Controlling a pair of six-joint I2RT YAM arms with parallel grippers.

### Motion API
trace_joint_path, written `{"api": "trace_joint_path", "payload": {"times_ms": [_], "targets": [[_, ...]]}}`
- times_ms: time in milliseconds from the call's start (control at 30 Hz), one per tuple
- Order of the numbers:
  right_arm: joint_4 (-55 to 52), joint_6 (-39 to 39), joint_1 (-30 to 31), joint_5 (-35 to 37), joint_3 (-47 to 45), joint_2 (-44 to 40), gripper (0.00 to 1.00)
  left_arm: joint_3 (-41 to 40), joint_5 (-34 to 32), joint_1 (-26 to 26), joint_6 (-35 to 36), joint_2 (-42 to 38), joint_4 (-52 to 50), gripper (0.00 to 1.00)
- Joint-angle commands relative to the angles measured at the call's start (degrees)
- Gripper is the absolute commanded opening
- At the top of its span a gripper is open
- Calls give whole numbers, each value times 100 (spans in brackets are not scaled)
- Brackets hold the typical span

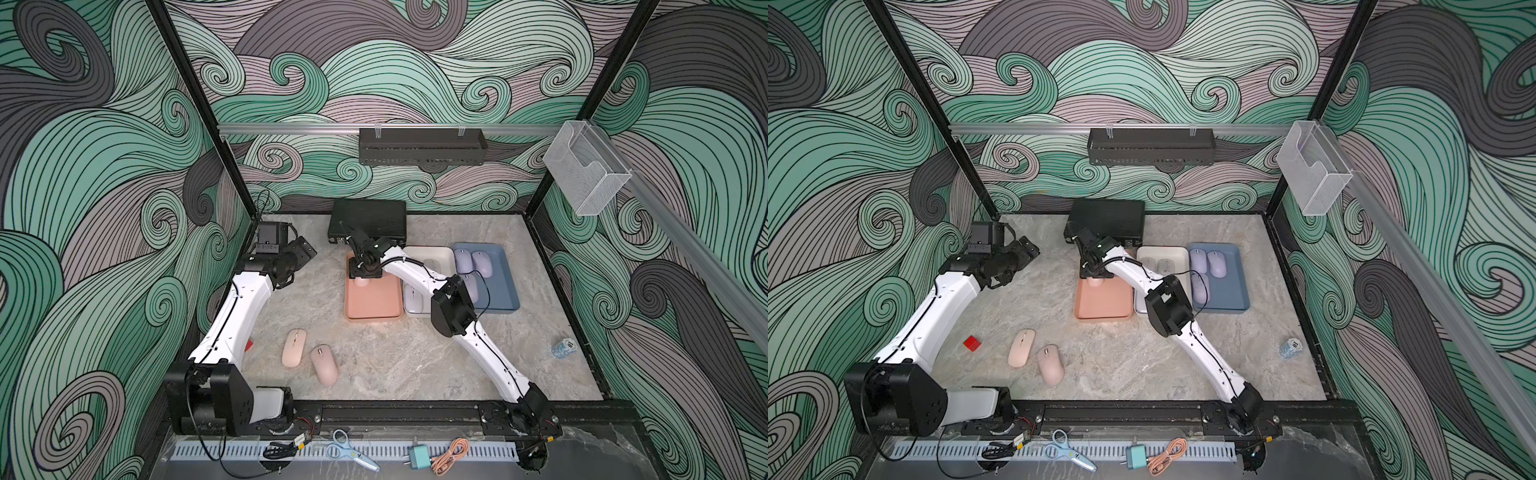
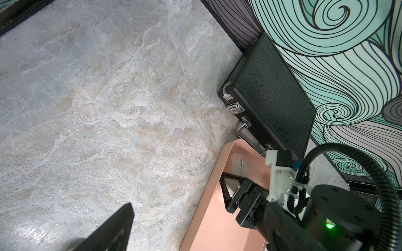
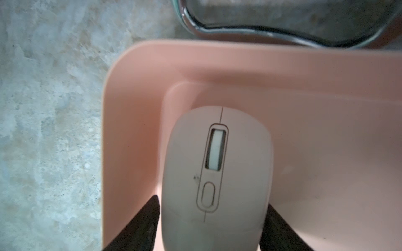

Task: Place the mice by color into the storage box
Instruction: Place the mouse in the storage box.

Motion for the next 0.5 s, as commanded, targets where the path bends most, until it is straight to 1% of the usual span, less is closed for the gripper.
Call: {"api": "trace_joint_path", "payload": {"times_ms": [0, 100, 233, 333, 400, 467], "targets": [[94, 135, -41, -409, -247, -413, 68, 186, 59, 42, 128, 29, -3, 93], [109, 41, -41, -112, -435, -610, 69, 186, 64, 42, 128, 38, 9, 93], [-4, -167, -41, 103, -550, -844, 69, 186, 71, 51, 139, 38, 6, 93], [-111, -391, 22, 219, -651, -1175, 68, 195, 72, 55, 146, 39, 12, 93], [-176, -667, 116, 379, -966, -1545, 67, 186, 68, 92, 141, 60, 16, 93], [-53, -888, 239, 548, -1596, -2098, 67, 186, 168, 133, 111, 118, 59, 93]]}}
